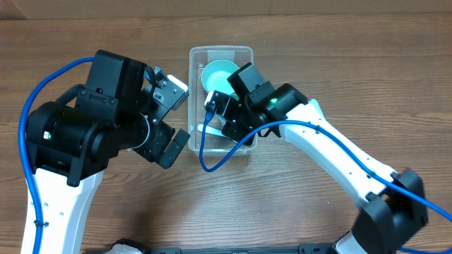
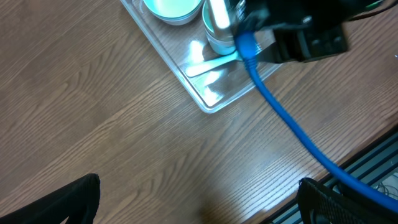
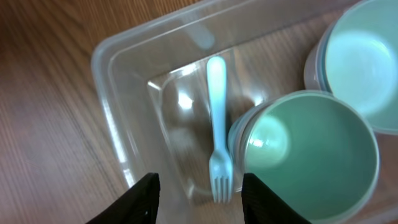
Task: Pack container
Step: 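Carry the light blue fork into the container and release it, then return the right gripper to the cutlery and grasp the light blue spoon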
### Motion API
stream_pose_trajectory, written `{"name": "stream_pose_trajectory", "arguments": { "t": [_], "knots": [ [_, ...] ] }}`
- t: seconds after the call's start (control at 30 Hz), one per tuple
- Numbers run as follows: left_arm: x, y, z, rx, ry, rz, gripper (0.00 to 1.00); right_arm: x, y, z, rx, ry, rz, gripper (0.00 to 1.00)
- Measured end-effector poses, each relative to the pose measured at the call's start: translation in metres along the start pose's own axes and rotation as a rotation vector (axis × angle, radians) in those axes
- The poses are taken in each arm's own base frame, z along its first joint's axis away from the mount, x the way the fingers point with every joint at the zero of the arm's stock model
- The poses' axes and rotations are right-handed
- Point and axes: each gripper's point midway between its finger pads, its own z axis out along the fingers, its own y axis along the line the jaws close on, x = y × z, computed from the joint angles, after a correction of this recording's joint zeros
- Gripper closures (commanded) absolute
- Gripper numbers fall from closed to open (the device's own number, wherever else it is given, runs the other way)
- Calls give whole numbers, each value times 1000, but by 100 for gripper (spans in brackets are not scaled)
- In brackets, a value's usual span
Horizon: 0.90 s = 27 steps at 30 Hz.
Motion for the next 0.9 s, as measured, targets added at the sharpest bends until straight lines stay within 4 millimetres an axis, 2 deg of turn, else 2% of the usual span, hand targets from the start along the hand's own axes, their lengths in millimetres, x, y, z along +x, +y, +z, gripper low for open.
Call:
{"name": "stream_pose_trajectory", "arguments": {
  "t": [0.03,0.13,0.17,0.2,0.27,0.33,0.4,0.47,0.57,0.63,0.8,0.83,0.9],
  "knots": [
    [0,0,0,0,0,0,0,-8,0,-20,22,-38,24,54],
    [0,0,0,0,0,0,0,-28,-2,-103,137,-224,99,47],
    [0,0,0,0,0,0,0,-26,-15,-146,223,-306,173,44],
    [0,0,0,0,0,0,0,-12,-37,-179,318,-346,288,44],
    [0,0,0,0,-1,0,0,29,-77,-195,419,-312,508,44],
    [0,0,0,0,0,0,0,74,-116,-184,470,-235,706,44],
    [0,0,0,0,0,0,0,127,-147,-154,482,-129,881,44],
    [0,0,0,-1,-1,0,0,165,-167,-128,482,-64,983,44],
    [0,0,0,0,0,0,0,207,-189,-96,482,-8,1078,44],
    [0,0,0,0,0,0,0,230,-198,-77,473,35,1100,44],
    [0,0,0,0,0,0,0,265,-190,-20,399,143,1078,45],
    [0,0,0,0,0,0,0,270,-185,-13,389,154,1076,45],
    [0,0,0,0,0,0,0,272,-187,-8,400,140,1060,46]
  ]
}}
